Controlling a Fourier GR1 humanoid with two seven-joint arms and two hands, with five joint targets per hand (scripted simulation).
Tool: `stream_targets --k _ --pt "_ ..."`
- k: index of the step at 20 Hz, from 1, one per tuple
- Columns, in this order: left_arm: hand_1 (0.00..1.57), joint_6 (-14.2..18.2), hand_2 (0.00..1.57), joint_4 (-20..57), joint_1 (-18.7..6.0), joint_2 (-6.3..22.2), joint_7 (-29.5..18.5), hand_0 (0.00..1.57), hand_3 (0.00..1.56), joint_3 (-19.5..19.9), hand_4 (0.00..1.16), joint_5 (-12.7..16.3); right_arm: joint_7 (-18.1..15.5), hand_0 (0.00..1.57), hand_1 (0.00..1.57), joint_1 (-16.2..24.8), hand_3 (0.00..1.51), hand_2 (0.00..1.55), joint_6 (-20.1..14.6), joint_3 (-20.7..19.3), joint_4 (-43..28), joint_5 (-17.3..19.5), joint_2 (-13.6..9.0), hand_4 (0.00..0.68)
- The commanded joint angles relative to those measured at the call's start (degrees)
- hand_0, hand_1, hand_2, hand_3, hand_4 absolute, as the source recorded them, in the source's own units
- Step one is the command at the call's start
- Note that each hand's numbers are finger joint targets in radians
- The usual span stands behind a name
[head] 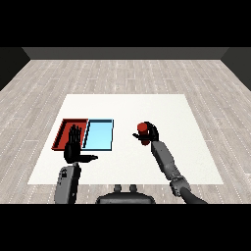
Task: Pick the red can and put it in the red box
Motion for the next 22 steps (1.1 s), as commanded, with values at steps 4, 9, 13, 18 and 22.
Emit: stream_targets --k 4,9,13,18,22 --pt "0.00 -0.24 0.00 -4.50 2.38 0.24 2.95 0.00 0.00 -1.35 0.00 0.02 5.41 1.54 1.54 9.22 1.38 1.46 -0.21 2.51 -20.60 -0.95 -0.36 0.582" --pt "0.00 4.04 0.00 -4.92 0.74 -2.11 3.23 0.00 0.00 -7.16 0.00 -5.55 5.17 1.54 1.54 9.45 1.40 1.47 2.00 1.47 -26.89 -2.46 -2.38 0.617" --pt "0.00 0.27 0.00 -6.95 -2.13 -0.05 8.93 0.00 0.00 -5.35 0.00 -1.55 9.65 1.51 1.51 13.89 1.40 1.46 3.50 1.73 -39.99 -3.84 -5.59 0.643" --pt "0.00 6.06 0.00 -7.37 -3.19 -2.19 14.23 0.00 0.00 -13.81 0.00 -6.50 10.55 1.48 1.48 12.44 1.39 1.43 -8.05 10.97 -42.77 -0.81 1.15 0.636" --pt "0.00 7.50 0.00 -7.34 -3.59 -2.21 14.75 0.00 0.00 -15.09 0.00 -6.69 13.32 1.46 1.46 11.49 1.39 1.42 -17.03 18.61 -47.94 -1.75 1.23 0.633"
